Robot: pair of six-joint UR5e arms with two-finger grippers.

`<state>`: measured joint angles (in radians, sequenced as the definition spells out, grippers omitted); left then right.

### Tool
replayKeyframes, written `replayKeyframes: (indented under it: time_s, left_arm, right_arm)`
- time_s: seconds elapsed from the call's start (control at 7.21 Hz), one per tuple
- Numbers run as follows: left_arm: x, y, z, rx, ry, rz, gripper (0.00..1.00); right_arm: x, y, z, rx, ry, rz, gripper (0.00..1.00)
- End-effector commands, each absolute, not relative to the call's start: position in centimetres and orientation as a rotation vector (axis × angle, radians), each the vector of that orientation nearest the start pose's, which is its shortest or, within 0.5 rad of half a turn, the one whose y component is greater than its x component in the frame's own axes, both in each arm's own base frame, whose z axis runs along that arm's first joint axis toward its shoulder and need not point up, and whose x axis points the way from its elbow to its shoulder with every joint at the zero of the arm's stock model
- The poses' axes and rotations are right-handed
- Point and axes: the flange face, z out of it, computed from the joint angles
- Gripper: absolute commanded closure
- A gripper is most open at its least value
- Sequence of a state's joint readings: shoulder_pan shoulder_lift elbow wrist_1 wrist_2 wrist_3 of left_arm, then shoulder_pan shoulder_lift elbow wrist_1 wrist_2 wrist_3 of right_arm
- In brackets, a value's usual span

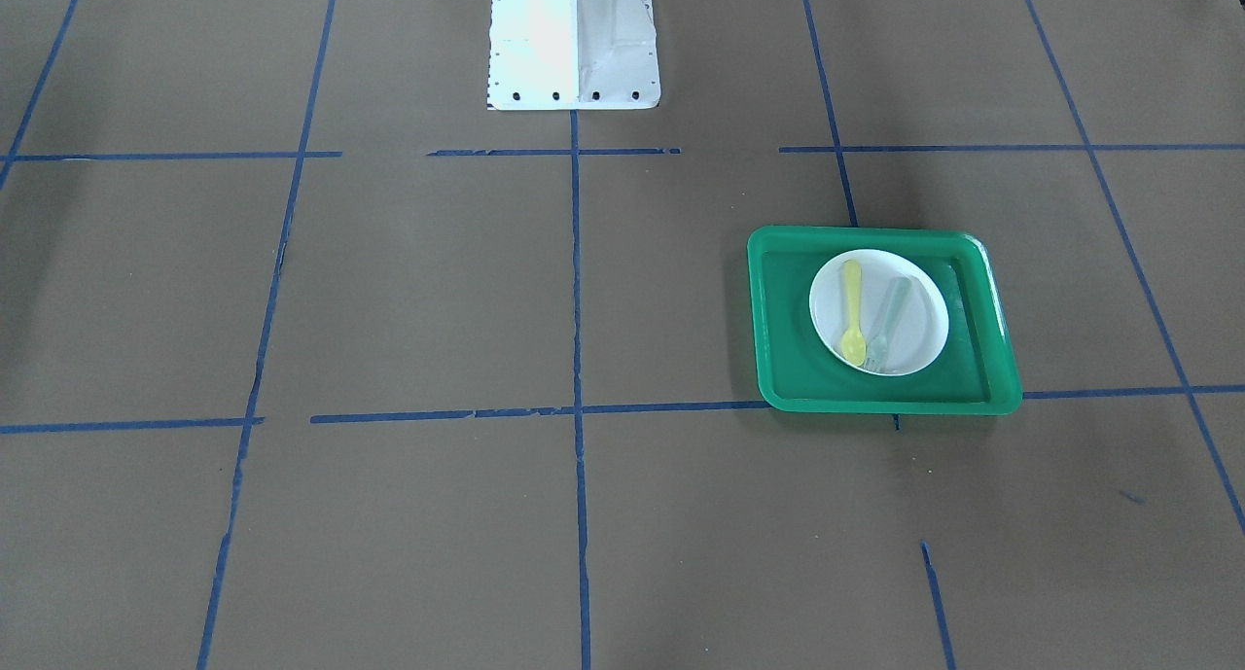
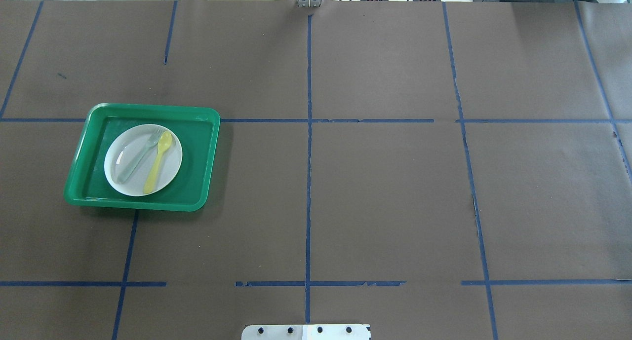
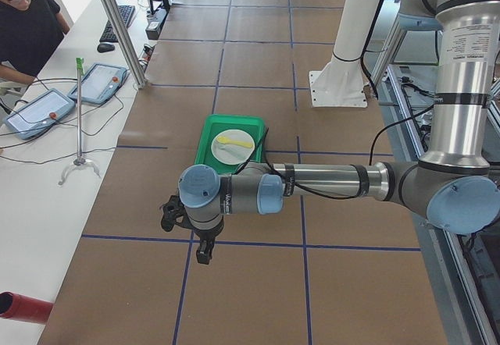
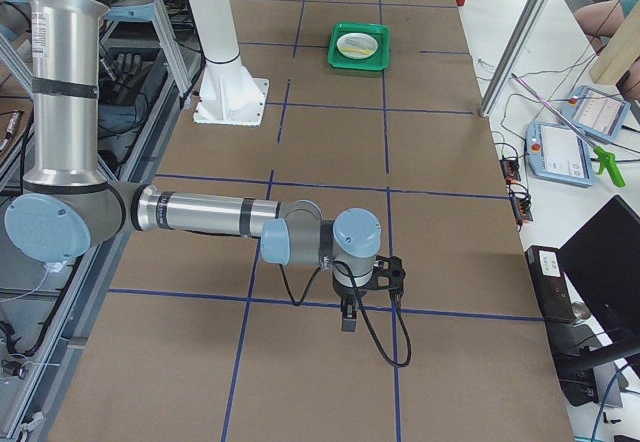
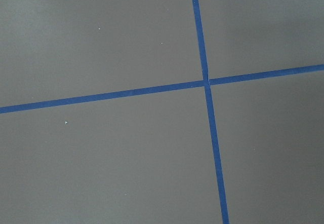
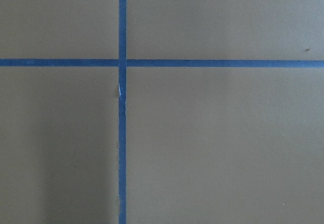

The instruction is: Place spoon

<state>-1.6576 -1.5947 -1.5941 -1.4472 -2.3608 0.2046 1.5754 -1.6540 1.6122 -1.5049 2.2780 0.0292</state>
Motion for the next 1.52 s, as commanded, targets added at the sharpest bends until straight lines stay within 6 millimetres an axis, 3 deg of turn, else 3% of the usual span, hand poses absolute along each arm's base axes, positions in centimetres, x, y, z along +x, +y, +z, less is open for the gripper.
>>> replayKeyframes:
  time_s: [0.0, 0.28, 0.83, 1.11, 1.39]
  left_arm:
    - [-10.7, -49.1, 62.7, 0.024, 0.796, 0.064, 0.00]
    - [-10.8, -49.1, 61.4, 0.050, 0.783, 0.076, 0.00]
    - [-10.3, -48.5, 61.2, 0.069, 0.793, 0.090, 0.00]
    - [-8.6, -49.3, 58.7, 0.128, 0.791, 0.093, 0.00]
    - [-4.5, -49.8, 55.4, 0.132, 0.825, 0.124, 0.00]
  right_arm:
    - [7.1, -45.7, 67.6, 0.013, -0.707, 0.024, 0.00]
    - [7.1, -45.7, 67.6, 0.012, -0.707, 0.025, 0.00]
    - [7.1, -45.7, 67.6, 0.012, -0.707, 0.025, 0.00]
    - [7.1, -45.8, 67.6, 0.015, -0.707, 0.024, 0.00]
    - [7.1, -45.7, 67.6, 0.013, -0.707, 0.024, 0.00]
